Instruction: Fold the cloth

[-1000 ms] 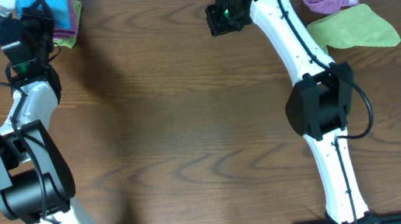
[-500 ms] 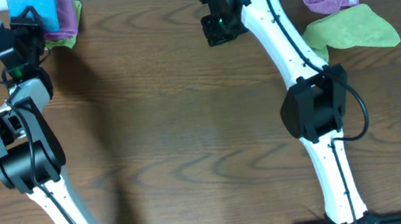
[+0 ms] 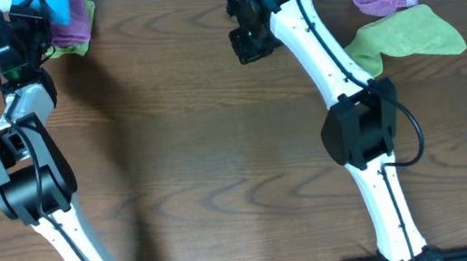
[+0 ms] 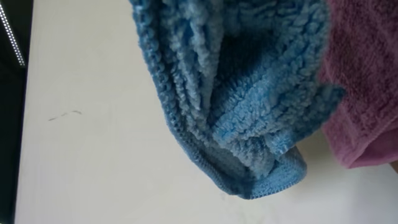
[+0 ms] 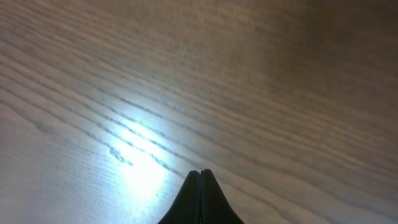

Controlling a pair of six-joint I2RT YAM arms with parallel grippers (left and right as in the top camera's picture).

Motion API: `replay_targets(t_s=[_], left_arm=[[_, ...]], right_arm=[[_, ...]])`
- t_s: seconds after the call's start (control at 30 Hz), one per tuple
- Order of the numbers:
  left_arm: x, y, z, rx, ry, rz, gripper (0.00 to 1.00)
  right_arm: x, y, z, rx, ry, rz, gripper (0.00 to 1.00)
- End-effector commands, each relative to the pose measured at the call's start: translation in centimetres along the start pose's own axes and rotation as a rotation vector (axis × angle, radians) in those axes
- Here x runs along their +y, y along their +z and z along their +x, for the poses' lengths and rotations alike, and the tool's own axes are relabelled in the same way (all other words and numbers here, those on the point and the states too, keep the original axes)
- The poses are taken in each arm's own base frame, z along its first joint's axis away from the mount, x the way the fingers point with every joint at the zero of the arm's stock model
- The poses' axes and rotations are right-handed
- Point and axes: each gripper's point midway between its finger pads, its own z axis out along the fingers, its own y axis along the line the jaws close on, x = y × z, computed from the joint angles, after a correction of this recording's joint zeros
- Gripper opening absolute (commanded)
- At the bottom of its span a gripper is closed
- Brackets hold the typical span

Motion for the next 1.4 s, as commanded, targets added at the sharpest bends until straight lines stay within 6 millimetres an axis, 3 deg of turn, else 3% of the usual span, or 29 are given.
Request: replay_targets(t_s=[0.0,0.13,0.4,0.43,0.5,0.57,0.6,0.63,0.67,1.03,1.13,1.37], left_arm=[[-0.3,0.3,-0.3,-0.017,0.000,-0.009,0.06],[2.3,0.2,0.2,-0.012,-0.035,-0.118,0.06],[4.7,-0.2,1.3,0.032,-0.052,-0.214,0.06],[4.7,-0.2,1.5,0.040,-0.060,-0.212,0.11],[4.6,-0.2,1.8,0.056,-0.074,-0.206,0.38],[4.6,-0.2,1.9,0.066,-0.075,-0.204,0.41],[4.5,-0.2,2.1,0.076,-0.078,-0.203,0.61],[4.5,-0.3,2.2,0.080,-0.078,-0.201,0.88],[4.5,-0.3,2.2,0.086,-0.079,-0.199,0.96],[4.5,-1.1,2.9,0.192,-0.137,-0.180,0.95],[5.8,-2.2,1.5,0.198,-0.192,-0.208,0.95],[6.3,-3.9,-1.1,0.214,-0.218,-0.185,0.95]], right_arm=[[0.4,-1.2,-0.3,-0.021,-0.022,0.007,0.01],[0.4,-1.2,-0.3,-0.022,-0.023,0.007,0.01],[0.7,-1.2,-0.3,-0.026,-0.028,0.005,0.01],[0.8,-1.2,-0.3,-0.025,-0.030,0.004,0.01],[1.1,-1.2,-0.3,-0.026,-0.036,0.003,0.02],[1.4,-1.2,-0.3,-0.027,-0.042,0.002,0.01],[1.5,-1.2,-0.3,-0.027,-0.043,0.001,0.01],[1.7,-1.1,-0.3,-0.026,-0.046,0.000,0.02],[1.8,-1.1,-0.2,-0.026,-0.048,0.000,0.01],[3.2,-1.0,0.1,-0.019,-0.074,-0.006,0.01],[3.8,-1.0,0.3,-0.016,-0.085,-0.009,0.01],[4.8,-0.9,0.5,-0.012,-0.103,-0.012,0.01]])
